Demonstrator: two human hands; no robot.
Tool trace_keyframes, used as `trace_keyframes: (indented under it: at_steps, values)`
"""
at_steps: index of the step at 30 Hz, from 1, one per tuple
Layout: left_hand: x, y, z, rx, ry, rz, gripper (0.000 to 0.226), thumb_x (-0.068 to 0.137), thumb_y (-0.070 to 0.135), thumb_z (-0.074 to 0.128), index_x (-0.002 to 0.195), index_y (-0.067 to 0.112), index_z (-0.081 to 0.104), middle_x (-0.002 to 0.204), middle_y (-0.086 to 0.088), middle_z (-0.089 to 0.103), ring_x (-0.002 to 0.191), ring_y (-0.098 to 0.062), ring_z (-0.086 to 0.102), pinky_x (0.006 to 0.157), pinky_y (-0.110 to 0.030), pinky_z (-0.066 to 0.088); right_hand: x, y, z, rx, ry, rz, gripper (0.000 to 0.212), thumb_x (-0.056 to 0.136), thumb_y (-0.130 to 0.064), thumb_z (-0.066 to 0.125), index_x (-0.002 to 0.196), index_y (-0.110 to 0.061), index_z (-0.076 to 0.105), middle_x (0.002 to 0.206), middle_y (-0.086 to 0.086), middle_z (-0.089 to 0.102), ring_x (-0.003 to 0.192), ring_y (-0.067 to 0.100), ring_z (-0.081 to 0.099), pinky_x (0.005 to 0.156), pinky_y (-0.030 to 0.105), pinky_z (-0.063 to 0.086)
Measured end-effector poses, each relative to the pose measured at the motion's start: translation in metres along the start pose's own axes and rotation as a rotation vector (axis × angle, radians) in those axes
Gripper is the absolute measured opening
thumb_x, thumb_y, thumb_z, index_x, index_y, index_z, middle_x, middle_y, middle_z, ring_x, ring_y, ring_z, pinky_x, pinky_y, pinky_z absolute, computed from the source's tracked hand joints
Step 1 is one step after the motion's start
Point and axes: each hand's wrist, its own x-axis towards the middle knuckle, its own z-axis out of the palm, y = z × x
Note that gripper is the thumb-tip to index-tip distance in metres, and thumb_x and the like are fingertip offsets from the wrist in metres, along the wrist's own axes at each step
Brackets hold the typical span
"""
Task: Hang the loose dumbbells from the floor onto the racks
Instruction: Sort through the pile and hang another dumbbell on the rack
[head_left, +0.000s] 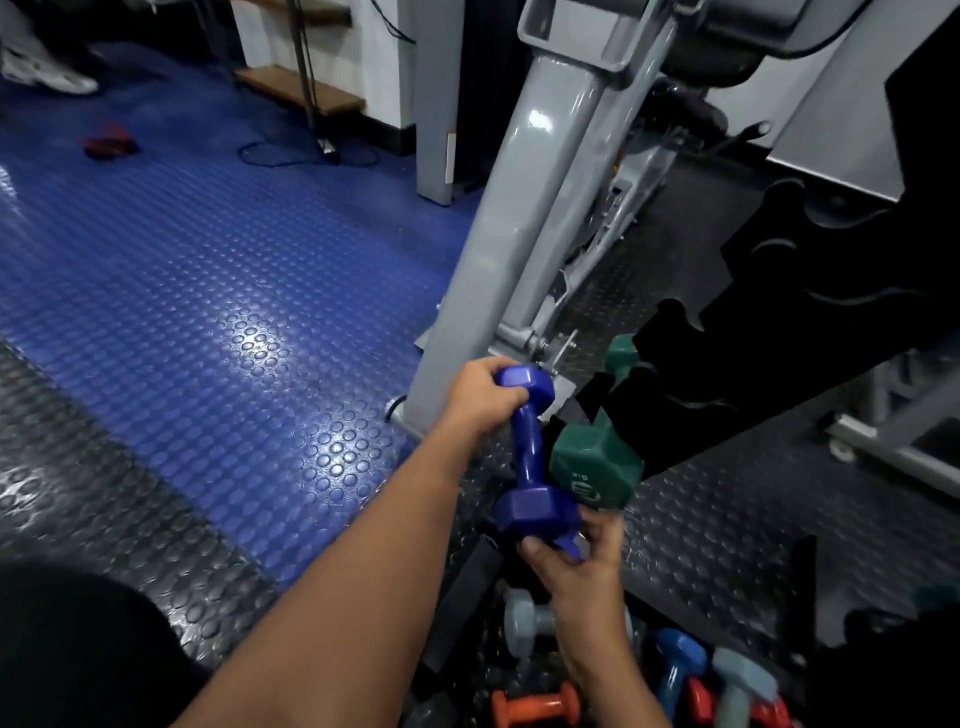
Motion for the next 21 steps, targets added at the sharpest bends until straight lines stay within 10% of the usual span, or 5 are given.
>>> trace_keyframes:
  at_steps: [15,21]
  values:
    - [0.026,0.009,0.029,0.242,-0.134,0.156,0.081,0.085,0.008,0.071,0.159,0.021,0.04,0.145,-0.007,0.06,0.123,-0.025,0.064,0.107,-0.029,0.046,0.02,-0.001,0.006,0.142,0.009,0.081,0.057,0.083,0.007,0.079,0.115,-0.028,0.047,0.122,0.008,0.064,0.116,0.034,0.068,0.1,0.056,0.056]
    - [0.03,-0.008,0.027,0.087,-0.129,0.069,0.06,0.086,0.013,0.082,0.142,0.023,0.063,0.133,-0.001,0.069,0.119,-0.017,0.063,0.111,-0.031,0.046,0.014,0.004,0.011,0.077,0.064,0.04,0.058,0.082,-0.001,0.082,0.116,-0.036,0.05,0.113,-0.012,0.069,0.114,0.025,0.069,0.101,0.054,0.055]
